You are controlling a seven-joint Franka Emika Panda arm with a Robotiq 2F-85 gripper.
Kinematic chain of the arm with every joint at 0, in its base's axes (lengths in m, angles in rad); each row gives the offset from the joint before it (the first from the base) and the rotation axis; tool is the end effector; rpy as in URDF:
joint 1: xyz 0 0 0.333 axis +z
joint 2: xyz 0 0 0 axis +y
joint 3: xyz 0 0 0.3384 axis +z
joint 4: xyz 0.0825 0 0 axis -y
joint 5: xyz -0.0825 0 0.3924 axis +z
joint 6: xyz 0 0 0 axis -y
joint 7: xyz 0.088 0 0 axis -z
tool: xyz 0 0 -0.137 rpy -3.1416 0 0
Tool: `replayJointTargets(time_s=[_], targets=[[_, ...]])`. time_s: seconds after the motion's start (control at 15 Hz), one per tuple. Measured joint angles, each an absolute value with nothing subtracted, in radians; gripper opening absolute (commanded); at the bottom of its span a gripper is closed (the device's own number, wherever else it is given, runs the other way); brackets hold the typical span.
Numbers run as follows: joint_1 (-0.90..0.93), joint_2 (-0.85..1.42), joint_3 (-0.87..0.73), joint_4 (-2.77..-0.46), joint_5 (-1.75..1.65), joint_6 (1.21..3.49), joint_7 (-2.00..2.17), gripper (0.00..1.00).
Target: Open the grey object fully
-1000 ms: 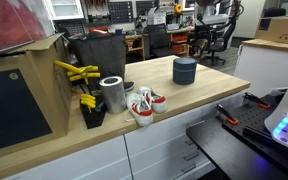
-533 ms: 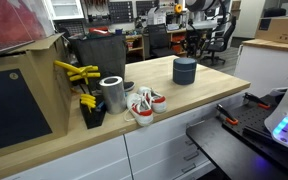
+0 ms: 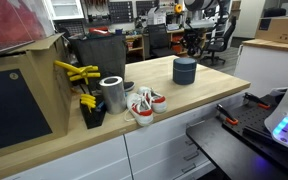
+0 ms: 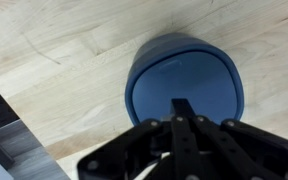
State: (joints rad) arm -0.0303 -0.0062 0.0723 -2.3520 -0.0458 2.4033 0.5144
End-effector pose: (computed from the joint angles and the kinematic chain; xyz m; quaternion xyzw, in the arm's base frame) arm 0.5138 0.0203 0.3246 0.9754 -0.2178 0.0320 0.0076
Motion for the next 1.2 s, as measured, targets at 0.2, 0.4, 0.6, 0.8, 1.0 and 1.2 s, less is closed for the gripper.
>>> replayJointTargets(time_s=[0.2, 0.4, 0.6, 0.8, 1.0, 1.2], targets=[[-0.029, 0.009, 0.067, -2.352, -0.112, 2.403, 0.576, 0.0], [-0.025, 0.032, 0.062, -2.353, -0.146, 2.404, 0.619, 0.0], [-0.014, 0.047, 0.057, -2.353, -0.146, 2.404, 0.64, 0.0], [-0.005, 0.05, 0.056, -2.354, -0.146, 2.404, 0.658, 0.0], [0.001, 0.052, 0.056, -2.355, -0.146, 2.404, 0.672, 0.0], [0.006, 0.059, 0.055, -2.357, -0.146, 2.404, 0.675, 0.0]])
